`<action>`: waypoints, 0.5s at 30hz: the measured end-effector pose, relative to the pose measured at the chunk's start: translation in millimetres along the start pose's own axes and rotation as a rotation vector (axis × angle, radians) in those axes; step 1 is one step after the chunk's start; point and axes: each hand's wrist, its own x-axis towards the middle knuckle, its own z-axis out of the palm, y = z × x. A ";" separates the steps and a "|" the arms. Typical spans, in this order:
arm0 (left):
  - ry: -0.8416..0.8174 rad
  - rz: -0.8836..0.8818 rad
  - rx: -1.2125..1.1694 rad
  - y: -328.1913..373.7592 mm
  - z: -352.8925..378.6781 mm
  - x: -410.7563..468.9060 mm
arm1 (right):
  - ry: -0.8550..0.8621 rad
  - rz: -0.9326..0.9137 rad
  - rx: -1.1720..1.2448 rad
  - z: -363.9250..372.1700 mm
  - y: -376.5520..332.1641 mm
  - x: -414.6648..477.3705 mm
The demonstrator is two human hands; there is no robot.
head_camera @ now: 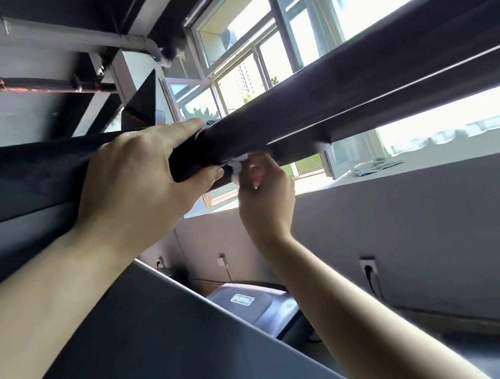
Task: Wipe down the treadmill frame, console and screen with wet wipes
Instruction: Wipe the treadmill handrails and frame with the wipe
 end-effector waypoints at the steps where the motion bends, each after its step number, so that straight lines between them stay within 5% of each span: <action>1: 0.001 -0.002 0.000 -0.1 0.1 -0.5 | 0.022 0.011 -0.013 -1.2 4.4 6.1; 9: -0.009 -0.010 -0.007 0.2 0.0 -0.9 | 0.070 0.162 -0.193 -11.1 22.4 51.8; 15: -0.013 -0.018 -0.023 1.7 0.0 -2.0 | -0.023 -0.006 -0.060 -4.3 -3.1 -2.8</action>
